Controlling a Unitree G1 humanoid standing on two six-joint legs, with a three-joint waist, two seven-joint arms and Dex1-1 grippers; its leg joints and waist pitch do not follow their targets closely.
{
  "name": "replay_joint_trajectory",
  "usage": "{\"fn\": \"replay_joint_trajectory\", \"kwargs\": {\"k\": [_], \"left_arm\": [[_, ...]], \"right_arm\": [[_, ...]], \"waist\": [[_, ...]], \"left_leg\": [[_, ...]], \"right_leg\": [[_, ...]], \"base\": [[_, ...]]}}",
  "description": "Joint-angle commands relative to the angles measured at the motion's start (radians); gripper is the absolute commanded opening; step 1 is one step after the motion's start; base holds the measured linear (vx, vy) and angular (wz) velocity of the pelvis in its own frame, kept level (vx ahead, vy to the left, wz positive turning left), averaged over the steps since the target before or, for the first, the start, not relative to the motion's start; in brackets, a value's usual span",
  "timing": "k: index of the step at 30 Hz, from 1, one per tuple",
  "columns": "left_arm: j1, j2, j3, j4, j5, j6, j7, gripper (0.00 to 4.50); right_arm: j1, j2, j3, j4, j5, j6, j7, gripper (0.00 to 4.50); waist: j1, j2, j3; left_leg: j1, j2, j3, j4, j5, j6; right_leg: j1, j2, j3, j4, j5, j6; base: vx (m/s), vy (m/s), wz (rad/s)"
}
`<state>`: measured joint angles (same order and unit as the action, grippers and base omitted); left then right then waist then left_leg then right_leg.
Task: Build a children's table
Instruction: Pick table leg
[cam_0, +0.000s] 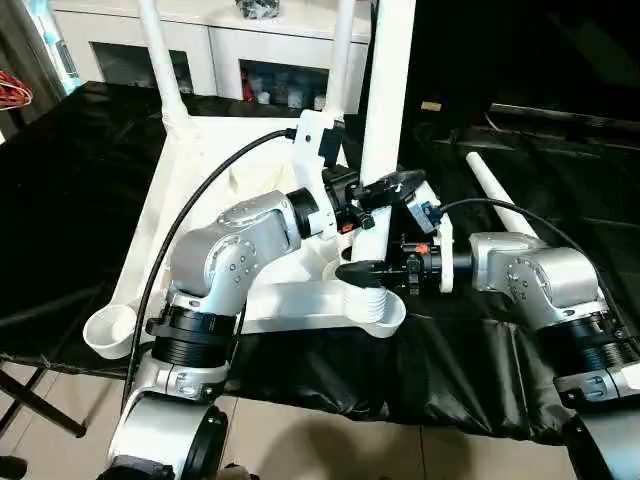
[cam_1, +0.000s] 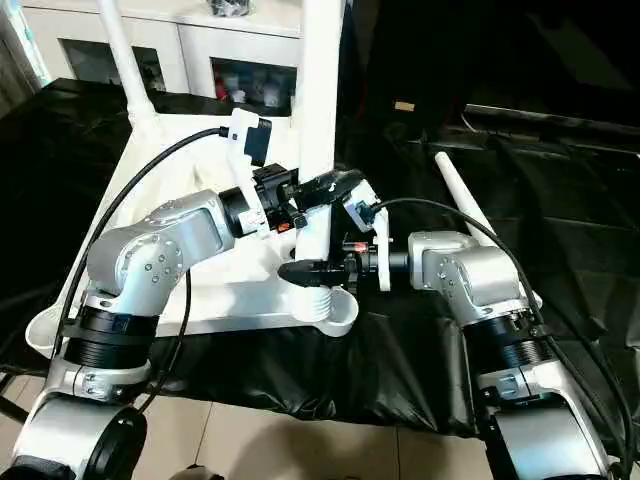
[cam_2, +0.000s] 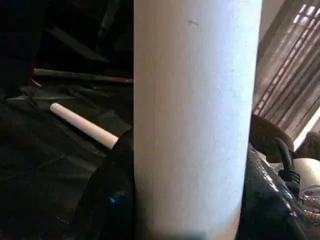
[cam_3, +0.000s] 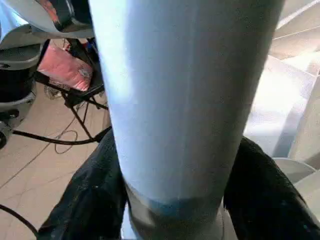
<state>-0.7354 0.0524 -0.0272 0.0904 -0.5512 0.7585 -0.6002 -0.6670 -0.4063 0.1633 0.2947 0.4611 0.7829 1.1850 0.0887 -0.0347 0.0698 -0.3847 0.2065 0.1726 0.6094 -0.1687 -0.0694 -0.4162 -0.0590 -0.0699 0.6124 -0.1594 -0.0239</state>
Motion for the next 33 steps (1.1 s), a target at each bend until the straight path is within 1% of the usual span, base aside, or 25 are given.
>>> {"fn": "replay_joint_trajectory", "kwargs": {"k": [1, 2, 4, 12, 13, 14, 17, 18, 20, 21, 22, 23, 24, 25, 26, 28, 29, 30, 31, 32, 33], "left_arm": [[0.001, -0.003, -0.023, -0.027, -0.015, 0.012, -0.029, 1.86], [0.001, 0.000, -0.025, -0.027, -0.015, 0.012, -0.034, 1.86], [0.001, 0.003, -0.027, -0.026, -0.014, 0.011, -0.038, 1.86], [0.009, 0.014, -0.060, -0.033, 0.015, -0.020, -0.053, 1.86], [0.005, 0.008, -0.055, -0.029, 0.012, -0.011, -0.041, 2.42], [-0.001, 0.000, -0.042, -0.021, 0.005, -0.003, -0.028, 2.56], [-0.007, -0.004, -0.029, -0.018, -0.011, 0.006, -0.030, 2.62], [-0.011, -0.005, -0.023, -0.021, -0.016, 0.000, -0.029, 2.62], [-0.019, -0.018, 0.000, -0.031, -0.004, -0.083, -0.009, 2.98], [-0.020, -0.024, 0.010, -0.037, -0.006, -0.111, -0.008, 2.98], [-0.022, -0.031, 0.026, -0.046, -0.011, -0.128, 0.002, 3.00], [-0.023, -0.034, 0.035, -0.051, -0.014, -0.138, 0.009, 3.00], [-0.021, -0.032, 0.045, -0.063, -0.018, -0.144, 0.010, 3.00], [-0.020, -0.031, 0.049, -0.068, -0.020, -0.145, 0.010, 3.00], [-0.017, -0.026, 0.055, -0.076, -0.021, -0.145, 0.008, 3.00], [0.012, 0.018, 0.044, -0.107, -0.010, -0.148, -0.033, 3.00], [0.041, 0.064, 0.019, -0.129, 0.006, -0.152, -0.081, 3.00], [0.065, 0.104, -0.005, -0.146, 0.020, -0.158, -0.123, 3.00], [0.092, 0.146, -0.030, -0.164, 0.025, -0.151, -0.172, 3.00], [0.113, 0.178, -0.053, -0.178, 0.034, -0.153, -0.207, 3.00], [0.126, 0.196, -0.066, -0.186, 0.040, -0.154, -0.227, 3.00]], "right_arm": [[-0.008, -0.011, -0.021, 0.015, -0.006, 0.006, -0.015, 2.17], [-0.009, -0.009, -0.020, 0.018, -0.008, 0.005, -0.013, 2.17], [-0.010, -0.007, -0.019, 0.021, -0.009, 0.005, -0.011, 1.99], [0.002, -0.002, -0.011, 0.007, -0.002, 0.002, -0.016, 1.93], [0.005, -0.001, -0.012, 0.006, -0.001, 0.001, -0.018, 1.93], [0.008, 0.001, -0.014, 0.005, -0.001, 0.000, -0.022, 1.93], [0.012, 0.004, -0.015, 0.003, -0.002, -0.002, -0.026, 1.93], [0.017, 0.010, -0.021, 0.002, -0.002, -0.006, -0.036, 1.93], [0.032, 0.043, -0.058, 0.000, 0.007, -0.032, -0.088, 1.91], [0.034, 0.056, -0.074, 0.002, 0.011, -0.040, -0.111, 1.91], [0.034, 0.071, -0.092, 0.008, 0.013, -0.049, -0.141, 1.91], [0.034, 0.080, -0.103, 0.012, 0.014, -0.054, -0.160, 1.91], [0.032, 0.093, -0.120, 0.021, 0.010, -0.073, -0.193, 1.91], [0.032, 0.099, -0.127, 0.026, 0.008, -0.082, -0.207, 1.91], [0.030, 0.107, -0.137, 0.033, 0.005, -0.093, -0.230, 1.91], [0.030, 0.119, -0.169, 0.054, -0.004, -0.125, -0.288, 1.91], [0.033, 0.119, -0.183, 0.068, -0.023, -0.156, -0.331, 1.91], [0.036, 0.116, -0.185, 0.076, -0.045, -0.178, -0.362, 1.91], [0.046, 0.109, -0.177, 0.078, -0.083, -0.206, -0.398, 1.91], [0.054, 0.103, -0.169, 0.077, -0.111, -0.223, -0.421, 1.91], [0.059, 0.100, -0.163, 0.075, -0.129, -0.232, -0.435, 1.91]], "waist": [[0.001, -0.010, -0.086], [0.001, -0.011, -0.086], [0.001, -0.011, -0.086], [0.002, -0.010, -0.087], [0.001, -0.009, -0.087], [0.001, -0.009, -0.087], [0.001, -0.009, -0.087], [0.001, -0.008, -0.087], [0.001, -0.005, -0.087], [0.002, -0.006, -0.087], [0.002, -0.004, -0.089], [0.000, -0.004, -0.087], [0.000, -0.002, -0.089], [-0.001, -0.003, -0.088], [-0.001, -0.001, -0.087], [-0.002, 0.000, -0.087], [0.000, 0.002, -0.087], [-0.002, 0.004, -0.086], [-0.002, 0.005, -0.086], [-0.004, 0.004, -0.086], [-0.006, 0.007, -0.085]], "left_leg": [[0.013, 0.019, 0.000, -0.057, -0.117, 0.035], [0.013, 0.019, 0.000, -0.057, -0.115, 0.036], [0.013, 0.019, 0.000, -0.057, -0.114, 0.035], [0.013, 0.019, 0.000, -0.057, -0.111, 0.034], [0.013, 0.019, 0.000, -0.057, -0.110, 0.033], [0.013, 0.020, 0.000, -0.057, -0.110, 0.033], [0.013, 0.019, 0.000, -0.057, -0.110, 0.031], [0.013, 0.019, 0.000, -0.056, -0.110, 0.030], [0.012, 0.019, 0.000, -0.057, -0.116, 0.030], [0.013, 0.019, 0.000, -0.057, -0.117, 0.028], [0.013, 0.020, -0.002, -0.058, -0.114, 0.025], [0.013, 0.020, -0.001, -0.059, -0.117, 0.020], [0.014, 0.020, -0.002, -0.059, -0.117, 0.017], [0.014, 0.020, -0.002, -0.059, -0.122, 0.015], [0.016, 0.020, -0.002, -0.060, -0.127, 0.013], [0.018, 0.019, -0.001, -0.061, -0.132, 0.007], [0.019, 0.021, -0.003, -0.062, -0.128, -0.001], [0.019, 0.021, -0.002, -0.063, -0.132, -0.005], [0.020, 0.021, -0.003, -0.064, -0.126, -0.013], [0.019, 0.019, -0.001, -0.064, -0.127, -0.015], [0.021, 0.018, 0.001, -0.065, -0.131, -0.020]], "right_leg": [[0.068, -0.068, 0.042, -0.071, -0.228, -0.168], [0.068, -0.068, 0.042, -0.071, -0.228, -0.167], [0.068, -0.068, 0.042, -0.071, -0.232, -0.165], [0.068, -0.069, 0.042, -0.069, -0.222, -0.167], [0.068, -0.068, 0.042, -0.069, -0.218, -0.168], [0.068, -0.068, 0.042, -0.069, -0.216, -0.169], [0.068, -0.068, 0.042, -0.069, -0.218, -0.170], [0.069, -0.069, 0.042, -0.069, -0.219, -0.170], [0.068, -0.069, 0.043, -0.071, -0.221, -0.168], [0.067, -0.071, 0.043, -0.072, -0.222, -0.167], [0.069, -0.071, 0.042, -0.070, -0.214, -0.170], [0.067, -0.070, 0.042, -0.070, -0.208, -0.174], [0.069, -0.070, 0.041, -0.068, -0.205, -0.176], [0.068, -0.069, 0.041, -0.068, -0.205, -0.176], [0.066, -0.069, 0.042, -0.069, -0.212, -0.176], [0.065, -0.069, 0.042, -0.070, -0.226, -0.172], [0.064, -0.072, 0.042, -0.069, -0.232, -0.171], [0.062, -0.070, 0.042, -0.068, -0.233, -0.170], [0.060, -0.069, 0.042, -0.066, -0.236, -0.161], [0.060, -0.066, 0.042, -0.066, -0.235, -0.158], [0.059, -0.064, 0.044, -0.066, -0.233, -0.154]], "base": [[0.000, 0.000, 0.00], [0.000, 0.000, 0.00], [0.000, 0.000, 0.00], [0.000, 0.000, 0.00], [0.000, 0.000, 0.00], [0.000, 0.000, 0.00], [0.000, 0.000, 0.00], [0.000, 0.000, 0.00], [0.000, 0.000, 0.00], [0.000, 0.000, 0.00], [0.000, 0.000, 0.00], [0.000, 0.000, 0.00], [0.000, 0.000, 0.00], [0.000, 0.000, 0.00], [0.000, 0.000, 0.00], [0.000, 0.000, 0.00], [0.000, 0.000, 0.00], [0.000, 0.000, 0.00], [0.000, 0.000, 0.00], [0.000, 0.000, 0.00], [0.000, 0.000, 0.00]]}}
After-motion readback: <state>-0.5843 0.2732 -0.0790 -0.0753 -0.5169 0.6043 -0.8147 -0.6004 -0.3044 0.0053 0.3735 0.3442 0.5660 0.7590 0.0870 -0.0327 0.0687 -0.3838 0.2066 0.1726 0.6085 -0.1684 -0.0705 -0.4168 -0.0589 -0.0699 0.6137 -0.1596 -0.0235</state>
